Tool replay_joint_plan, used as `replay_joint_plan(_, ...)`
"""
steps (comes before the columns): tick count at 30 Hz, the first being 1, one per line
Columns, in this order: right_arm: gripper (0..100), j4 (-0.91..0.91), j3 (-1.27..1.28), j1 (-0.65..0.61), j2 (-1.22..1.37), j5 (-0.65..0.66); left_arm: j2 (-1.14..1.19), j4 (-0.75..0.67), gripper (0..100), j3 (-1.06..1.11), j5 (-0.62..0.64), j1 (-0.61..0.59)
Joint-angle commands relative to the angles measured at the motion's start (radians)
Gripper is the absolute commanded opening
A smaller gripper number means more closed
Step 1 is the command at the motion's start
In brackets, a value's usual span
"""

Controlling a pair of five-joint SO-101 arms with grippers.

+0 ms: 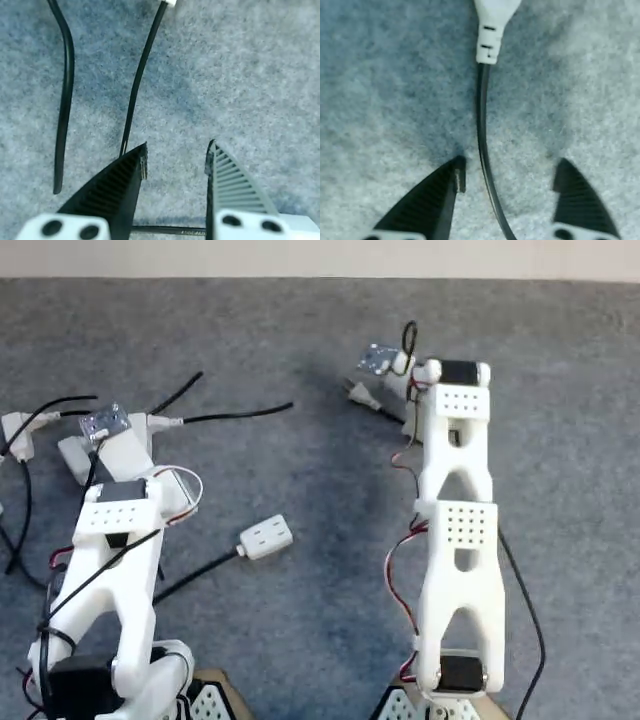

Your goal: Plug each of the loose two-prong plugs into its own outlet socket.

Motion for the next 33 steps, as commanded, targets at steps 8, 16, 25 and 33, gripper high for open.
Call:
replay_joint_plan(8, 0.5, 0.148, -0.209, 0.045, 0.131, 0.012, -0.033, -0.014, 20, -0.004, 0.009, 0.001)
replay_joint_plan(16, 0.6, 0.214, -0.236, 0.038, -0.016, -0.212, -0.031, -0.068, 20, 0.019, 0.009, -0.001)
replay_joint_plan(25, 0.5, 0.214, 0.291, 0.008, -0.432, -0.446, -0.033, -0.120, 20, 0.044, 0.009, -0.001)
replay_joint_plan(33, 0.5, 0.213, 0.855, -0.116, -0.955, -0.660, -0.033, -0.123, 20, 0.044, 0.009, -0.002)
